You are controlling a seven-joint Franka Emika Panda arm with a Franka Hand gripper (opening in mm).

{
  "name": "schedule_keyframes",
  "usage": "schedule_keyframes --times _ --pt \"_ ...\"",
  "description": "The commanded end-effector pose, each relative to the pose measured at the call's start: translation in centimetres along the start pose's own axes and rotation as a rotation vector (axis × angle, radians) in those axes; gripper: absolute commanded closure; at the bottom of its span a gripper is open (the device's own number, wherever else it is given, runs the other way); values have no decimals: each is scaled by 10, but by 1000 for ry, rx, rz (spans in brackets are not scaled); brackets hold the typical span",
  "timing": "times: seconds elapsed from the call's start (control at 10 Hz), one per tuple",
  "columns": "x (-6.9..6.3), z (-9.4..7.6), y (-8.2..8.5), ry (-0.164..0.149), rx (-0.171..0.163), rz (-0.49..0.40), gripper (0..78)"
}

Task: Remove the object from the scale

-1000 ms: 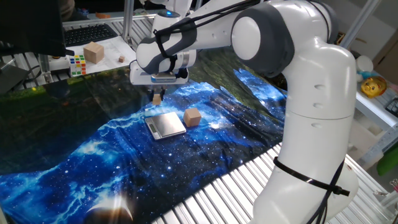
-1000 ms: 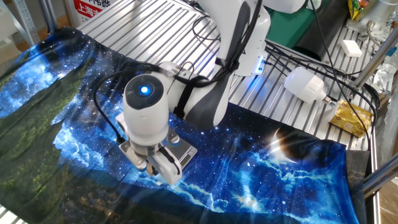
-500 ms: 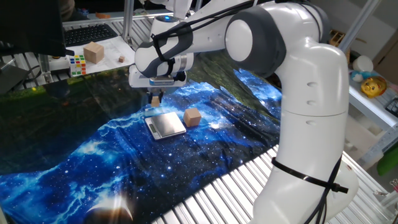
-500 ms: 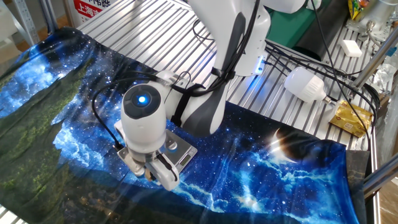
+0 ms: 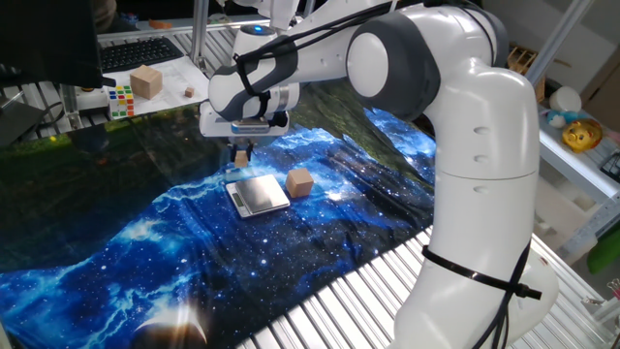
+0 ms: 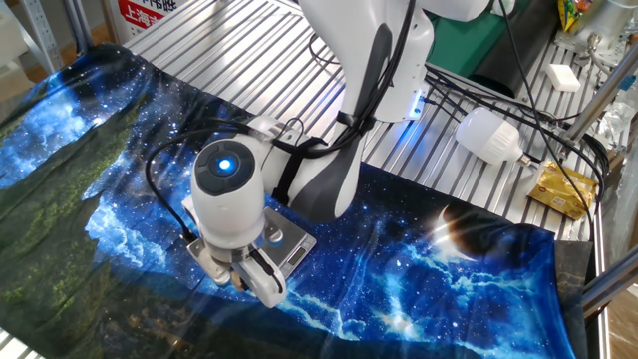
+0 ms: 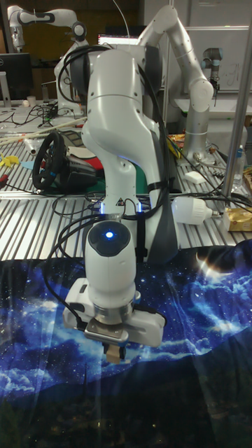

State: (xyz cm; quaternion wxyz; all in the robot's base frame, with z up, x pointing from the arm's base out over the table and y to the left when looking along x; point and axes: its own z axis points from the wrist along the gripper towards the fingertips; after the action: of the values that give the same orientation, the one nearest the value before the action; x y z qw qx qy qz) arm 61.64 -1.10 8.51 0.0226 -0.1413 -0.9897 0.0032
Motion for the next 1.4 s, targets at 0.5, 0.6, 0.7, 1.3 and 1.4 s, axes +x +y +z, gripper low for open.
schedule_keyframes --times 0.5,0.6,0.7,1.3,1.4 --pt "-2 -1 0 10 2 -12 2" --pt "-2 -1 0 10 2 -12 2" --pt "-2 -1 0 10 2 -12 2" --pt "8 -25 3 34 9 -1 2" --pt "11 -28 4 37 10 0 2"
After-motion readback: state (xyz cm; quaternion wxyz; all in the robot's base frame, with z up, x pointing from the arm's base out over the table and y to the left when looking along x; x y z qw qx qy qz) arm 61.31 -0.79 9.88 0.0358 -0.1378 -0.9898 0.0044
